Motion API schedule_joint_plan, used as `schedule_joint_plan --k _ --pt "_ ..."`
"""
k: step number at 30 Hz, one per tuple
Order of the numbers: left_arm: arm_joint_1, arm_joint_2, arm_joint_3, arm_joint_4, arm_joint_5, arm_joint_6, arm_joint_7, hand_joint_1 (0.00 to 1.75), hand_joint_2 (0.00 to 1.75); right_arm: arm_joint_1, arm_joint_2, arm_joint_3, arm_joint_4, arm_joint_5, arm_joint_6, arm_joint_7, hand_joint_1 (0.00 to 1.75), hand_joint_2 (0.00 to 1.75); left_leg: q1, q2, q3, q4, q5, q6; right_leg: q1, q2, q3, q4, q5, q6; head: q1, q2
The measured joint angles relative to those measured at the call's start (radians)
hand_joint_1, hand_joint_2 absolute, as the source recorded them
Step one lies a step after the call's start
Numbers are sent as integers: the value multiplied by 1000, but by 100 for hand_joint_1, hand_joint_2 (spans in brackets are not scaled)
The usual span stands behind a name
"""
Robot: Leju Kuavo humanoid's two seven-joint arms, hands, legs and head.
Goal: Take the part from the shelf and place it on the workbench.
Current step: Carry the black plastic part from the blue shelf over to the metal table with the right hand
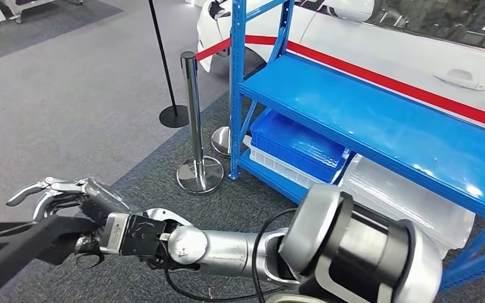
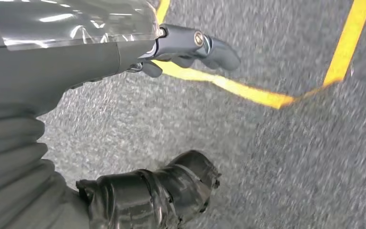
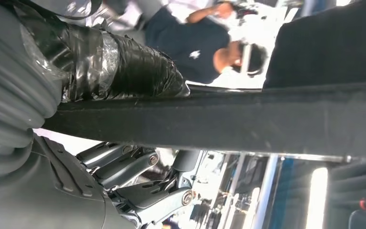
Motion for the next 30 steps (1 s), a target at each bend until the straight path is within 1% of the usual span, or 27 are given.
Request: schedule_joint_plan --k 1,2,3,4,5,6,8,9,10,12,13,15,16,17,18,19,20,21,22,23,24,25,26,27,28,29,30 --pt "-3 0 0 0 3 2 -8 0 175 5 0 -2 0 -13 1 -9 175 175 0 29 -32 62 -25 -4 3 -16 5 -2 -3 -4 -15 -1" --pt "-5 -1 0 0 6 4 -14 0 175 8 0 -3 0 -22 1 -15 175 175 2 42 -68 125 -47 -7 6 -33 9 -2 -7 -7 -25 -1" --pt "-6 -1 0 0 8 5 -19 0 175 11 0 -4 1 -28 2 -20 175 175 4 48 -97 172 -57 -8 8 -50 12 -2 -11 -8 -31 -2" --pt "-6 -2 0 0 10 6 -21 0 175 13 1 -5 2 -31 4 -23 175 175 5 51 -108 185 -50 -8 9 -65 16 -2 -15 -8 -35 -2" --pt "-5 -3 0 0 11 6 -21 0 175 14 1 -5 2 -32 6 -26 175 175 6 54 -98 159 -26 -7 11 -79 21 -2 -19 -7 -37 -2" --pt "-5 -3 0 0 11 6 -20 0 175 13 1 -5 3 -32 9 -29 175 175 6 63 -69 99 10 -4 12 -92 27 -2 -24 -6 -37 -2" --pt "-7 -3 0 0 9 7 -13 0 175 12 1 -6 3 -31 14 -31 175 175 -5 108 -4 -30 56 7 15 -116 38 -2 -33 1 -38 -2" --pt "-10 -3 0 0 8 8 -9 0 175 12 1 -6 3 -31 16 -32 175 175 -13 124 15 -67 64 14 17 -127 41 -3 -37 5 -39 -3" --pt "-12 -3 0 0 6 8 -6 0 175 11 1 -6 4 -31 17 -33 175 175 -19 130 21 -81 60 21 19 -138 44 -5 -40 10 -40 -3" --pt "-13 -2 0 0 5 10 -1 0 175 11 1 -6 5 -31 18 -33 175 175 -23 105 22 -87 60 32 20 -159 52 -11 -45 20 -42 -4" --pt "-11 -2 0 0 5 11 1 0 175 10 1 -6 7 -31 18 -33 175 175 -21 92 26 -94 62 37 18 -153 54 -7 -52 26 -42 -4" --pt "-11 -3 0 0 5 12 3 0 175 8 2 -7 9 -30 19 -33 175 175 -15 68 38 -107 66 47 15 -104 30 52 -86 32 -49 -6" --pt "-13 -3 0 0 5 12 3 0 175 6 3 -8 11 -29 19 -33 175 175 -13 55 42 -110 67 52 14 -68 -1 113 -113 32 -52 -7" --pt "-15 -3 0 0 5 11 2 0 175 5 3 -8 14 -27 19 -33 175 175 -13 43 43 -110 65 56 15 -45 -41 183 -139 31 -56 -8" --pt "-18 -3 0 0 4 10 0 0 175 4 4 -9 16 -23 19 -33 175 175 -13 29 44 -109 64 59 15 -33 -79 242 -153 30 -57 -8" --pt "-19 -3 0 0 4 8 -3 0 175 3 4 -9 17 -20 19 -33 175 175 -14 13 44 -106 63 60 15 -27 -105 272 -150 29 -57 -8" --pt "-19 -3 0 0 5 7 -5 0 175 3 4 -9 19 -16 19 -33 175 175 -14 -3 45 -103 60 60 14 -24 -112 263 -126 28 -57 -8" --pt "-19 -3 0 0 5 5 -8 0 175 3 4 -9 19 -13 19 -33 175 175 -13 -21 46 -99 58 58 13 -19 -100 216 -85 27 -57 -8" --pt "-19 -3 0 0 6 4 -10 0 175 2 4 -9 20 -11 19 -32 175 175 -12 -36 45 -94 54 55 11 -5 -77 151 -42 26 -57 -8" --pt "-19 -3 0 0 8 2 -12 0 175 0 4 -9 21 -11 19 -32 175 175 -12 -50 41 -87 51 51 7 27 -56 88 -13 25 -58 -9" --pt "-19 -3 0 0 9 1 -13 0 175 -2 5 -9 22 -11 19 -31 175 175 -11 -63 35 -81 49 46 4 54 -41 45 2 25 -60 -9" --pt "-20 -3 0 0 10 0 -14 0 175 -3 5 -9 23 -11 19 -31 175 175 -8 -76 28 -79 49 39 3 75 -34 25 4 23 -62 -9" --pt "-20 -3 0 0 11 -1 -14 0 175 -4 6 -9 24 -11 19 -31 175 175 -6 -91 22 -79 51 32 4 82 -32 19 1 21 -64 -9" --pt "-19 -3 0 0 11 -1 -14 0 175 -4 6 -9 24 -11 20 -30 175 175 -2 -105 17 -82 54 25 5 68 -29 16 2 16 -64 -10" --pt "-17 -3 0 0 11 -1 -14 0 175 -5 7 -9 24 -12 20 -30 175 175 -1 -105 16 -81 54 19 5 53 -24 12 4 11 -64 -10" --pt "-16 -4 0 0 11 -1 -14 0 175 -5 9 -9 25 -15 20 -30 175 175 -2 -84 12 -70 48 14 4 39 -17 5 5 6 -64 -10" --pt "-16 -5 0 0 10 0 -13 0 175 -6 10 -9 26 -20 21 -30 175 175 -3 -51 -1 -42 33 10 3 23 -10 -2 6 1 -65 -10"
